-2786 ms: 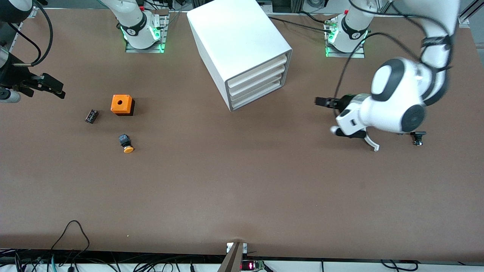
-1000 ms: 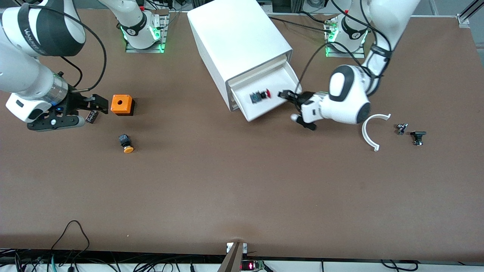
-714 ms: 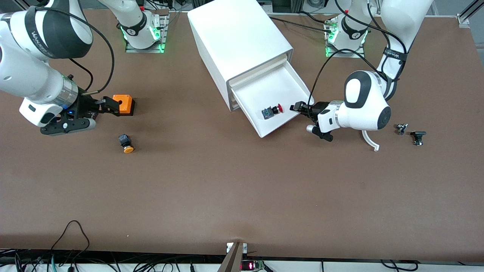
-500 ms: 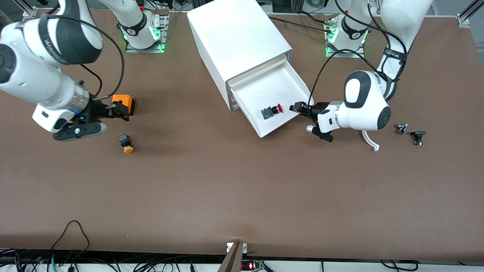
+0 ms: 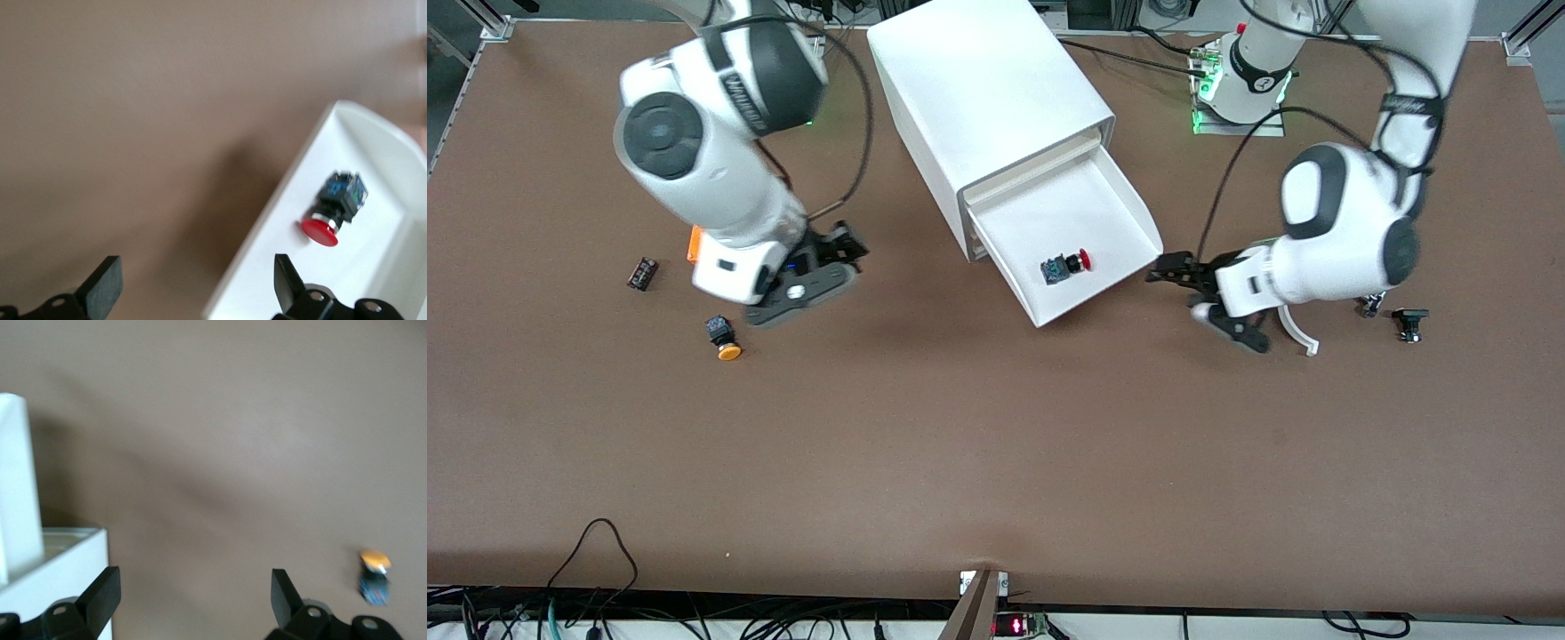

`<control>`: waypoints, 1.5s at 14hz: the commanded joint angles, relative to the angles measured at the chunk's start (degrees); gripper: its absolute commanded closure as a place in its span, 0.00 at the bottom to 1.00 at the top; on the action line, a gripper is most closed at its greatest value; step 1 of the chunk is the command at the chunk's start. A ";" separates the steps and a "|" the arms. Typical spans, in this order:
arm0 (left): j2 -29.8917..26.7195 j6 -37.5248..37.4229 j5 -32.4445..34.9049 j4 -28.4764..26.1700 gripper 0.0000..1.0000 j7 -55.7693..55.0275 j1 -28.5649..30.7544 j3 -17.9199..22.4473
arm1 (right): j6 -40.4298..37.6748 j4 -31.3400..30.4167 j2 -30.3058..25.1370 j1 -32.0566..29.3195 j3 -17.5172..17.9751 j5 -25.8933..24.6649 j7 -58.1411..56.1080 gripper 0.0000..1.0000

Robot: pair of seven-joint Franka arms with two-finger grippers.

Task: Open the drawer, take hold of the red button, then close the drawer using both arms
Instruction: 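Reach the right gripper into the drawer while the left gripper withdraws, then grasp the red push button in the drawer with the right gripper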

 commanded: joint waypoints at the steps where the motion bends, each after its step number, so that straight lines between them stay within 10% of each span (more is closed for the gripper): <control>1: -4.95 -1.13 3.45 2.10 0.00 -0.72 0.27 3.78 | 2.69 5.98 5.27 4.00 0.48 0.92 -0.98 0.00; 6: -9.71 -19.29 23.55 12.54 0.00 -1.68 0.09 8.28 | 6.73 8.44 9.23 4.71 10.75 0.49 -16.24 0.00; 11: -11.11 -26.63 35.79 17.22 0.00 -10.11 -1.83 7.75 | 10.52 12.66 13.90 10.15 10.95 0.05 -31.64 0.00; 21: -9.10 -26.54 30.71 17.40 0.00 -12.32 2.99 8.54 | 9.64 12.31 17.67 12.88 10.33 -9.00 -52.14 0.00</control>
